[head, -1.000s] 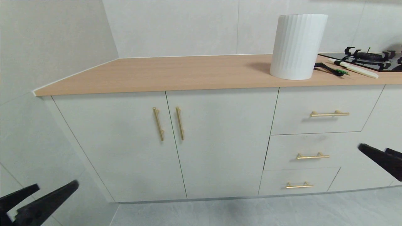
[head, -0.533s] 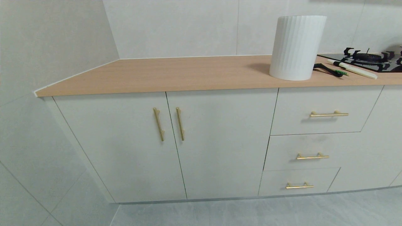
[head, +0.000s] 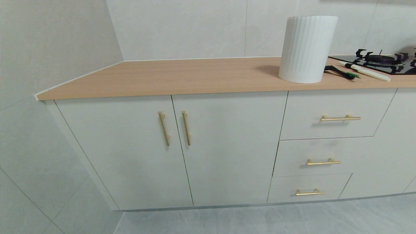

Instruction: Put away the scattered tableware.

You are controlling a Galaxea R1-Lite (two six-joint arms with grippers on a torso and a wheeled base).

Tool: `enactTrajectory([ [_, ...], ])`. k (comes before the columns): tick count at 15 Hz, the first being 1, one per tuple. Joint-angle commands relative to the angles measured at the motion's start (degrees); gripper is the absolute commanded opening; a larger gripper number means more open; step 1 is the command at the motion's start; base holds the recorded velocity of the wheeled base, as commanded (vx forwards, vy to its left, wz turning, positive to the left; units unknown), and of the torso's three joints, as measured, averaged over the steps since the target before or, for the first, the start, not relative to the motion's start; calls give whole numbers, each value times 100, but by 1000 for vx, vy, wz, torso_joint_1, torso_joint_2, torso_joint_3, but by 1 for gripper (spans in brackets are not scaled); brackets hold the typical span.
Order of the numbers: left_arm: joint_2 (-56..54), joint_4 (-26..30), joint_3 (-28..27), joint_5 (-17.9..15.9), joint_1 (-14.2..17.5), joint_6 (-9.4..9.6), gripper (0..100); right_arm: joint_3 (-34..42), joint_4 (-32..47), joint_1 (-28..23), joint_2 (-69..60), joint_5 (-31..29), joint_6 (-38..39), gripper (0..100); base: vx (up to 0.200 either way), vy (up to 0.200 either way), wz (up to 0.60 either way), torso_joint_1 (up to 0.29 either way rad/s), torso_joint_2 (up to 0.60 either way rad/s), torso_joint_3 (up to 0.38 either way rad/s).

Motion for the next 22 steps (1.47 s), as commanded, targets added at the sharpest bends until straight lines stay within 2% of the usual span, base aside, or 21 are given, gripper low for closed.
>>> enactTrajectory([
  [1,-294,-1475,1413,203,233,797,100,506,-213,11,-57,-365,-430,100,0,0,0,0,0,0],
  [2,-294,-1510,1413,142,233,1025,100,506,-362,11,-57,-480,-509,100,0,0,0,0,0,0],
  [3,-294,-1247,1413,-140,233,920,100,506,-265,11,-57,-559,-571,100,0,0,0,0,0,0],
  [5,-294,-1264,1413,-755,233,709,100,506,-116,11,-48,-585,-685,100,0,0,0,0,0,0],
  [6,-294,-1238,1413,-904,233,436,100,506,-116,11,-48,-585,-676,100,0,0,0,0,0,0],
  [7,-294,-1247,1413,-1001,224,384,100,506,-116,11,-48,-585,-597,100,0,0,0,0,0,0],
  [8,-294,-1247,1413,-1001,224,410,100,506,-116,11,-48,-585,-571,100,0,0,0,0,0,0],
  [9,-294,-1176,1413,-1115,224,674,100,506,-116,11,-57,-585,-553,100,0,0,0,0,0,0],
  [11,-294,-1027,1413,-1695,224,1315,100,506,-116,11,-57,-585,-544,100,0,0,0,0,0,0],
  [14,-294,-1036,1413,-1713,215,1245,100,506,-116,11,-57,-594,-527,100,0,0,0,0,0,0],
  [16,-294,-1036,1413,-1704,215,1122,100,506,-116,11,-57,-576,-544,100,0,0,0,0,0,0],
  [18,-294,-1036,1413,-1713,206,762,100,506,-116,11,-57,-585,-509,100,0,0,0,0,0,0],
  [22,-294,-1036,1413,-1713,215,770,100,506,-116,11,-57,-585,-448,100,0,0,0,0,0,0],
])
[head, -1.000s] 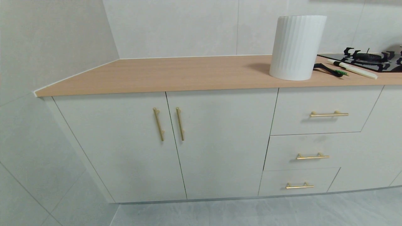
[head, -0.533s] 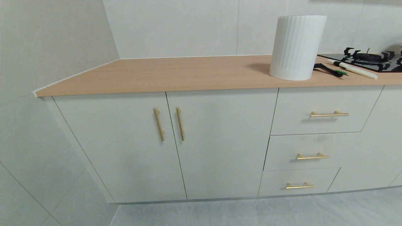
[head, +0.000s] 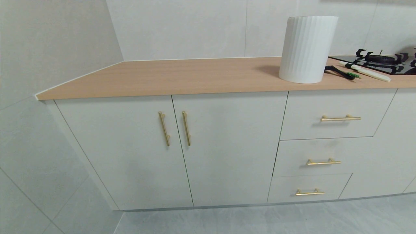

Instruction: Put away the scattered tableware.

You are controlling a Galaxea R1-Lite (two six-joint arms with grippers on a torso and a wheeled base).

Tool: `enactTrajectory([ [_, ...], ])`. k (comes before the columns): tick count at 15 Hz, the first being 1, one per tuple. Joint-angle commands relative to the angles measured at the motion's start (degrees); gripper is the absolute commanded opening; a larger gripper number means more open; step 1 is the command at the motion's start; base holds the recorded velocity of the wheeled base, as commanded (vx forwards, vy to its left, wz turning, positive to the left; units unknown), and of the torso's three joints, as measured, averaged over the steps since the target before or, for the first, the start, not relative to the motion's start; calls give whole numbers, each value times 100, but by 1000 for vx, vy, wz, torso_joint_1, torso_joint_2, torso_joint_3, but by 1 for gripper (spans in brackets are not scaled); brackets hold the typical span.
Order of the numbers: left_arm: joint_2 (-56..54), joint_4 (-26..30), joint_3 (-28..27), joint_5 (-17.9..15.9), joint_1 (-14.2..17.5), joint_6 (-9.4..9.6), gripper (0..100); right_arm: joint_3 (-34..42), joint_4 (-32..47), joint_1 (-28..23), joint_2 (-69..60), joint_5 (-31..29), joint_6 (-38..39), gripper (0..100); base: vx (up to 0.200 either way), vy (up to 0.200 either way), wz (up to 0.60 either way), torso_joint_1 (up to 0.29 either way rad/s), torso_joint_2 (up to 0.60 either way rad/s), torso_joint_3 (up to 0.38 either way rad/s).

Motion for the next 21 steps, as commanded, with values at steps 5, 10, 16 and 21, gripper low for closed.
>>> enactTrajectory([
  [5,2,7,0,3,-5,1,100,0,-1,0,14,1,1,100,0,-120,0,0,2,0],
  [10,2,7,0,3,4,1,100,0,-1,0,14,1,1,100,0,-200,0,2,4,1],
  [16,2,-2,0,3,-5,1,100,0,-1,0,14,1,10,100,0,-200,0,1,1,2],
  [21,2,-2,0,3,4,-16,100,0,-1,0,14,1,10,100,0,-40,0,0,0,0],
])
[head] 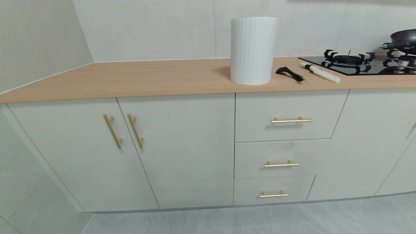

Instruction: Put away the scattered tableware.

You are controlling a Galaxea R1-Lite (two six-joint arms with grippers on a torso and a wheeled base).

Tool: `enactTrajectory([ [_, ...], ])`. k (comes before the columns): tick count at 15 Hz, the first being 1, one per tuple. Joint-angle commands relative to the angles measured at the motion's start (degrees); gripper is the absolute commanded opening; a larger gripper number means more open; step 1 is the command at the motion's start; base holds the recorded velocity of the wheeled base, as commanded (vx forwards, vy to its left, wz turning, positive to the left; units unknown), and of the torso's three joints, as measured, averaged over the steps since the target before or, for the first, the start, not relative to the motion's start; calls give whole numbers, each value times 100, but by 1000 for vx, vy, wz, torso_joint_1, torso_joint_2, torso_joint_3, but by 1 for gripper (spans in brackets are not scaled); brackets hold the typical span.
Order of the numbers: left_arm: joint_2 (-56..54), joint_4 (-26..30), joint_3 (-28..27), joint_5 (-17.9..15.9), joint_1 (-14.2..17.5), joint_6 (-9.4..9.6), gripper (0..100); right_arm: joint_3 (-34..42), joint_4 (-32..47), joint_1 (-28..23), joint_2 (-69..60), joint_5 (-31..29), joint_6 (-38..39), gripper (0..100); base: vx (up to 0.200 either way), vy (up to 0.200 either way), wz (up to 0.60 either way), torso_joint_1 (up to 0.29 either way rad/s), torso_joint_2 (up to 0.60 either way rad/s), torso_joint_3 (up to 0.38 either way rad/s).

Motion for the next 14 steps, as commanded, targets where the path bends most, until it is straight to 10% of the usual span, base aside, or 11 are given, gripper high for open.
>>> enactTrajectory([
  [1,2,-2,0,3,3,2,100,0,1,5,9,4,-1,100,0,0,0,0,0,0],
  [14,2,-2,0,12,3,-25,100,0,1,5,9,4,-10,100,77,0,0,2,1,0],
])
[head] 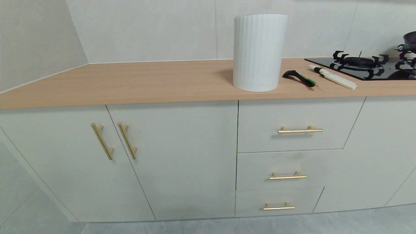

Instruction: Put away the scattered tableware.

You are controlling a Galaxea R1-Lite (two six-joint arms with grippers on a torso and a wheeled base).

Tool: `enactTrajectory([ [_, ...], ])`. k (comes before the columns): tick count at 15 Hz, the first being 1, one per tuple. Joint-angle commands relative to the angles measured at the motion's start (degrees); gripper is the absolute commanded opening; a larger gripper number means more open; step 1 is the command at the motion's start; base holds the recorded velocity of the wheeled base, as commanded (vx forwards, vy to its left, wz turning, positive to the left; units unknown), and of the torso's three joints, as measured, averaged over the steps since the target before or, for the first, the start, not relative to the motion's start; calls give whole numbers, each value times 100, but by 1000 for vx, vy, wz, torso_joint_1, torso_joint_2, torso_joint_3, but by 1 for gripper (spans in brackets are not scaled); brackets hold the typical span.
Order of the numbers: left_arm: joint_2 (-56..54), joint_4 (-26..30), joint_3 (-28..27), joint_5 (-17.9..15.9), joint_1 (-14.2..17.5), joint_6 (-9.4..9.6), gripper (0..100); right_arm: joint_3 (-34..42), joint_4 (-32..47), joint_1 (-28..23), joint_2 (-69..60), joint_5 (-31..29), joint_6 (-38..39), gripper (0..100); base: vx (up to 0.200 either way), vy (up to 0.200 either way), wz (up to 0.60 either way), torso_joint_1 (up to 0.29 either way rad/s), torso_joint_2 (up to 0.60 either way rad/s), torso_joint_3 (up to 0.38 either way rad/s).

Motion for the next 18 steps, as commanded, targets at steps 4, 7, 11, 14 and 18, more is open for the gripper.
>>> enactTrajectory([
  [4,2,-1,0,4,0,-5,100,0,-4,0,9,7,-19,100,0,0,0,0,0,0],
  [7,2,-1,0,4,0,-5,100,-185,-259,9,35,-2,-80,100,0,0,0,0,0,0],
  [11,2,-1,0,4,0,-5,100,-870,-118,193,958,244,69,100,0,0,0,0,0,0],
  [14,2,-1,0,4,0,-14,100,-1397,-127,554,3656,833,69,100,0,0,0,0,0,0],
  [18,2,-1,0,4,0,-5,100,-2733,-197,923,6565,824,87,100,0,0,0,0,0,0],
])
